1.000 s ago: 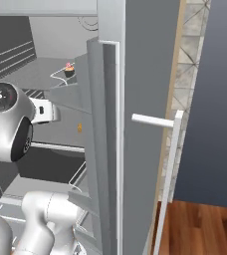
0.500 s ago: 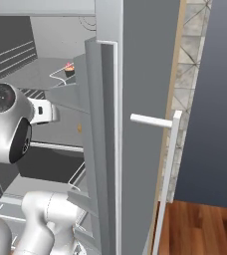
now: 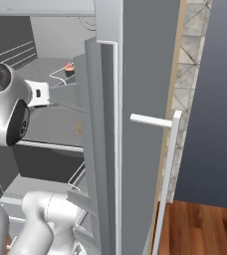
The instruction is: Take the cupcake and cake from the fridge and place them on the empty tray on the dining counter.
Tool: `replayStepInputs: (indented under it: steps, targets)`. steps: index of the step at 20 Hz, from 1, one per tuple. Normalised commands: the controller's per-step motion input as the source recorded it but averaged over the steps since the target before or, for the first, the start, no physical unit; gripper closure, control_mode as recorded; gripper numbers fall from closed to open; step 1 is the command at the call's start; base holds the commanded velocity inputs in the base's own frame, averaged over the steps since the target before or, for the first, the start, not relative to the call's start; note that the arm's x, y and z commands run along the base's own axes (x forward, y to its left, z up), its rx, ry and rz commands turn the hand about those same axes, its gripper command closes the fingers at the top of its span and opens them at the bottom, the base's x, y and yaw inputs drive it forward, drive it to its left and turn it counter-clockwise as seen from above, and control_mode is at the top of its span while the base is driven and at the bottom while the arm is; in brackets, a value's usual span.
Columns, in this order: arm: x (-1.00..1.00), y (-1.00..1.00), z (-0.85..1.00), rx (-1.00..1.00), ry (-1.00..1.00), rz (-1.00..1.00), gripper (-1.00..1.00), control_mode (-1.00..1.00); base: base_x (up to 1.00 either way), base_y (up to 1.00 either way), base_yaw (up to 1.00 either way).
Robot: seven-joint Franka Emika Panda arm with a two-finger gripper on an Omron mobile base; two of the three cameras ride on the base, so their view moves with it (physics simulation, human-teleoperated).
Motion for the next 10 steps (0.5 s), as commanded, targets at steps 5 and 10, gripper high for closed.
replayStepInputs:
  steps: [5,10]
  targets:
    - [0.48,0.00,0.54,-0.03,0.12,-0.21,-1.00,-1.00,0.00,0.00,0.00]
    - [0.86,0.00,0.03,-0.04,0.08,-0.24,-1.00,-1.00,0.00,0.00,0.00]
